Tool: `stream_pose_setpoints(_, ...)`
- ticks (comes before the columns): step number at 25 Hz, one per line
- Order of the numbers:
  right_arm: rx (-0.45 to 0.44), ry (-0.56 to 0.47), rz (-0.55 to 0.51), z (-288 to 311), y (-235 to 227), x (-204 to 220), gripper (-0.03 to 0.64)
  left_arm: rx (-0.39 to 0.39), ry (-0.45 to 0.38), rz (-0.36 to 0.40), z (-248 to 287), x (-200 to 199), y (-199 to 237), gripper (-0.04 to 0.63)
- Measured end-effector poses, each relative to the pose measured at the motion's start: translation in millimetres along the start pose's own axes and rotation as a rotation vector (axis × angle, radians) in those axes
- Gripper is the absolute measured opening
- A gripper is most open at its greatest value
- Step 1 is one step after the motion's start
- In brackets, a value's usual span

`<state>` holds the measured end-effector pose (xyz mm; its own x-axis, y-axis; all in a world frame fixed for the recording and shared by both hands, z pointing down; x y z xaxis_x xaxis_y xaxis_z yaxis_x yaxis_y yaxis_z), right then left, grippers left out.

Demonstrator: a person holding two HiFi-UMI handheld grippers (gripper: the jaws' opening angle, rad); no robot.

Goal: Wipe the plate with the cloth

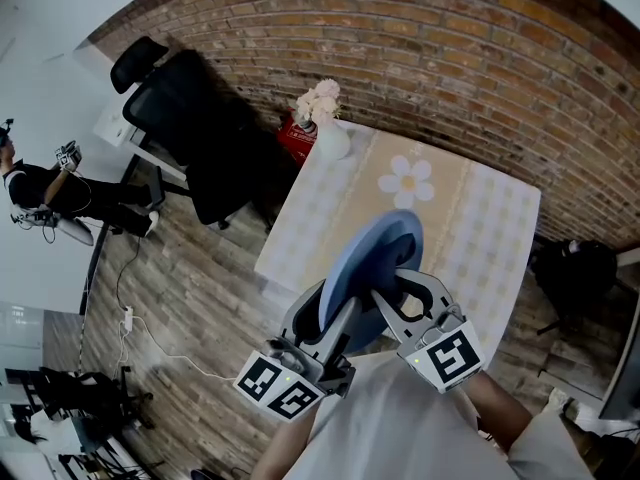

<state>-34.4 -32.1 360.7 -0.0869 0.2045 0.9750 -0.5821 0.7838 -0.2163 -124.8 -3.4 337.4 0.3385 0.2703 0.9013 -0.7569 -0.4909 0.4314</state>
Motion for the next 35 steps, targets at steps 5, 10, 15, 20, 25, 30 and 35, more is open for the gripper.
stream_pose_setpoints(5,0.076,-0.089,0.023,-9,-21,-33,0.106,-0.032,0.025,-0.043,-2,12,7,0.187)
stream_pose_setpoints(10,0.037,-0.14,-0.021,-6,-13,-56,0.106,-0.036,0.035,-0.043,-3,14,12,0.187)
stream_pose_setpoints(15,0.02,-0.163,0.002,6,-1,-60,0.107,0.008,0.039,-0.033,-3,13,3,0.187)
stream_pose_setpoints(20,0.051,-0.176,0.026,9,-6,-62,0.107,0.014,0.028,-0.01,-5,8,-1,0.186)
stream_pose_setpoints(25,0.074,-0.107,0.021,5,-20,-49,0.106,0.01,0.027,0.035,-7,5,-4,0.187)
stream_pose_setpoints(30,0.134,-0.1,0.059,3,-41,-46,0.106,0.019,0.023,0.07,-10,2,-4,0.186)
stream_pose_setpoints(35,0.17,-0.086,0.091,1,-59,-41,0.107,0.027,0.016,0.105,-12,-4,-5,0.187)
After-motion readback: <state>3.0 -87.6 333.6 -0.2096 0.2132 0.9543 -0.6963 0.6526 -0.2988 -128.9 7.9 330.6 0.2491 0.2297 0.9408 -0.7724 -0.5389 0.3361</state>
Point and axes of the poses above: the fingertips, and each gripper's own axes: z forward along the fingers, y to its left, x out of its underside, the point moved 4 cm from there along -z, backward along the fingers, and after that the axes turned 8 degrees about z, right-handed, at the moved point
